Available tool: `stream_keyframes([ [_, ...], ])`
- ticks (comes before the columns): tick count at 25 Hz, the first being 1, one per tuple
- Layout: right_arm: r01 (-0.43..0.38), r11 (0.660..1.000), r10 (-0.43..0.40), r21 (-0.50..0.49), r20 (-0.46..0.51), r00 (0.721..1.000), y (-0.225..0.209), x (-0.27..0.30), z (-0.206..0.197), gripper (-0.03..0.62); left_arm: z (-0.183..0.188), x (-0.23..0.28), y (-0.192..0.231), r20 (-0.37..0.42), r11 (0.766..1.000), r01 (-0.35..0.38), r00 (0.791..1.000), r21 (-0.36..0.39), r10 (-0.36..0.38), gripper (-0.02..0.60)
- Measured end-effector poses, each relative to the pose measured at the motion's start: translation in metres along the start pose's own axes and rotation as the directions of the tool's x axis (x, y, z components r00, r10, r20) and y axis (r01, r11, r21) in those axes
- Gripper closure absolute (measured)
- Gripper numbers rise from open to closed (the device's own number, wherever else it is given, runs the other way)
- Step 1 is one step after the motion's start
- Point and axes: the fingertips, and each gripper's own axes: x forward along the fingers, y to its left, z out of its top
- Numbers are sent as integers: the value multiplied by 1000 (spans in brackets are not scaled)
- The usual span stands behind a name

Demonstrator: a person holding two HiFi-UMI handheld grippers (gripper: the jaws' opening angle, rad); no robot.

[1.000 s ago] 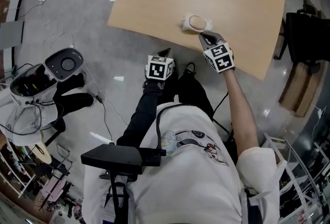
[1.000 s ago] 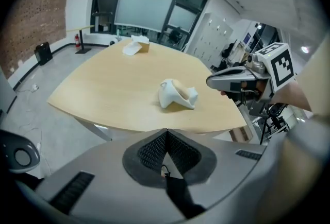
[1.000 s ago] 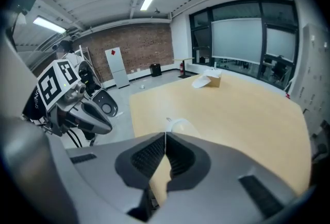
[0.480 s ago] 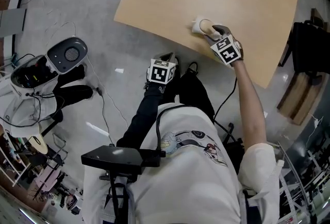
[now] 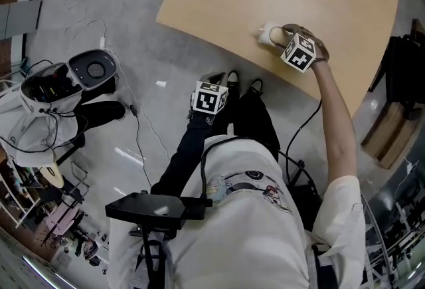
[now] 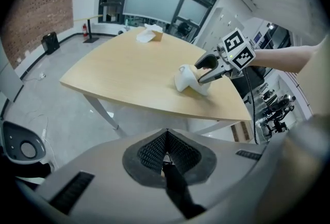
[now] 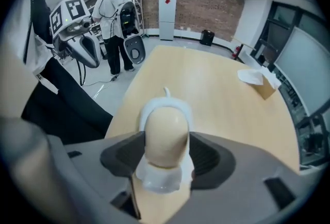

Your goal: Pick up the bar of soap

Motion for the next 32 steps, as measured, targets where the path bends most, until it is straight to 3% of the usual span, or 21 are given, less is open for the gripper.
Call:
stream_keyframes([
  [7, -35, 999, 35, -16, -12, 999, 1, -1, 5, 341, -5, -12, 7, 6, 1000, -15, 1000, -23, 15, 577],
  [10, 26, 1000, -26, 17, 26, 999, -2, -16, 10, 341, 1, -20, 3, 26, 1000, -7, 1000, -19, 8, 577],
  [12, 92, 991, -101, 92, 92, 991, -6, -37, 21, 341, 10, -25, 4, 57, 1000, -4, 998, -13, 5, 577],
  [14, 168, 963, -206, 210, 176, 963, -13, -66, 33, 341, 28, -32, 4, 118, 1000, 0, 993, 1, 0, 577],
  [17, 244, 879, -375, 409, 279, 884, -7, -127, 47, 341, 67, -56, -7, 255, 999, 1, 967, 50, -14, 577],
  [20, 295, 768, -540, 568, 328, 775, 6, -195, 60, 341, 124, -95, -25, 425, 990, -6, 904, 138, -54, 577],
  [23, 333, 634, -697, 698, 330, 637, 8, -267, 58, 341, 195, -138, -63, 584, 969, -13, 800, 248, -139, 577],
  [25, 352, 565, -769, 747, 320, 554, 10, -312, 51, 341, 234, -170, -97, 664, 951, -25, 721, 310, -197, 577],
  [28, 382, 504, -832, 775, 316, 457, 19, -361, 50, 341, 267, -212, -137, 736, 925, -47, 622, 376, -268, 577],
  [32, 417, 444, -884, 793, 311, 350, 31, -413, 53, 341, 288, -255, -172, 776, 901, -55, 532, 431, -338, 577],
])
